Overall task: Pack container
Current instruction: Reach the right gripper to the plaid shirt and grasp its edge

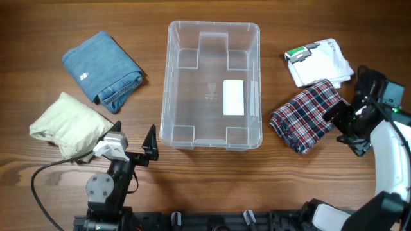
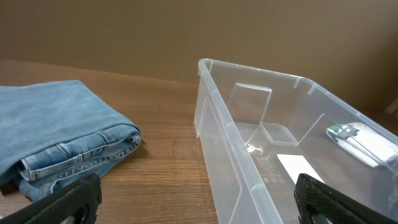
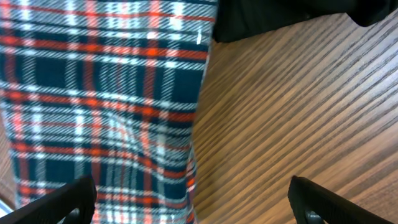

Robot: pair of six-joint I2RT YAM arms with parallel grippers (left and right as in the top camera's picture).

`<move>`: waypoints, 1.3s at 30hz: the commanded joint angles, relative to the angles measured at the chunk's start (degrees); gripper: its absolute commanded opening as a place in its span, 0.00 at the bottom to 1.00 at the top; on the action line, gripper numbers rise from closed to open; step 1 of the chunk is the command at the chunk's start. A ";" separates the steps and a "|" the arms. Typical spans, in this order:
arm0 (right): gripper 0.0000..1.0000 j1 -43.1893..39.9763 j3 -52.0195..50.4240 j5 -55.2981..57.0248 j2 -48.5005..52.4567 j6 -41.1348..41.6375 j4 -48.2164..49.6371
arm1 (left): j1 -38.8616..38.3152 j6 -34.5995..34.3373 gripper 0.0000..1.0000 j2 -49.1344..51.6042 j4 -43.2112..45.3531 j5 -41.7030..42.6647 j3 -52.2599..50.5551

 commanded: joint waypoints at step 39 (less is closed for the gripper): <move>0.68 -0.48 -11.89 -17.92 17.75 3.17 28.41 | -0.26 0.94 1.00 0.07 0.17 0.44 -0.48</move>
